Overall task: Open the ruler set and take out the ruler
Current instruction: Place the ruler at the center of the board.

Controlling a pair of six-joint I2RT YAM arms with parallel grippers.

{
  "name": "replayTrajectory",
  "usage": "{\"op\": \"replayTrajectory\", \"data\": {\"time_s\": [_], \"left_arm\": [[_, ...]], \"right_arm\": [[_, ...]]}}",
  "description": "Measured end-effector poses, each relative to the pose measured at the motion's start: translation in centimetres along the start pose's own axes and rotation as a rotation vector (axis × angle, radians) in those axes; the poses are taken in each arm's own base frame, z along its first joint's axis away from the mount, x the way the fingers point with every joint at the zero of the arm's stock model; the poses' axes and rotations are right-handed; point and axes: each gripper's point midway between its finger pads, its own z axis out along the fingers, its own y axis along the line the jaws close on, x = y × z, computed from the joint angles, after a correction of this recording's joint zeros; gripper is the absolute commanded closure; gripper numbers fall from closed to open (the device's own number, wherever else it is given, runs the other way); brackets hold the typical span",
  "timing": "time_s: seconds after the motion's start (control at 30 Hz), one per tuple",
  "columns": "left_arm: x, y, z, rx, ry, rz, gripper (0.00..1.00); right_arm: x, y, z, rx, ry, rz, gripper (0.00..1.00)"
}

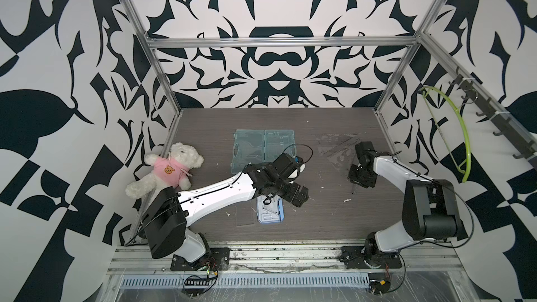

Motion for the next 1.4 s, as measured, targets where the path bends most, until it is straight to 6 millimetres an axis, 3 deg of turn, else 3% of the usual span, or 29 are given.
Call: {"op": "replayTrajectory", "data": {"time_s": [0.47, 0.87, 0.93, 1.0, 1.13, 1.2, 1.4], "left_arm": [[-0.5, 1.8, -3.0, -0.103, -0.100, -0.040, 0.01], [-3.1, 5.9, -12.6, -0.285, -0.413, -0.120, 0.01], [-3.1, 7.4, -13.4, -0.312, -0.443, -0.180, 0.01], [-2.6, 9.5, -13.8, -0.333, -0.458, -0.268, 0.07], [-0.6, 14.2, -14.0, -0.330, -0.477, -0.531, 0.12], [0.8, 15.5, -13.7, -0.324, -0.471, -0.634, 0.12], [4.6, 15.7, -12.0, -0.324, -0.323, -0.797, 0.11]], "right_arm": [[-0.5, 0.5, 0.6, -0.028, -0.012, 0.007, 0.66], [-0.8, 0.9, 0.4, -0.051, -0.029, 0.007, 0.57], [-0.9, 1.1, -0.3, -0.075, -0.044, 0.008, 0.55], [-1.1, 1.6, -1.4, -0.118, -0.072, 0.011, 0.54], [-1.3, 3.3, -4.8, -0.244, -0.153, -0.001, 0.54], [-0.8, 4.6, -6.4, -0.296, -0.189, -0.038, 0.53], [4.0, 10.9, -9.9, -0.427, -0.211, -0.267, 0.53]]}}
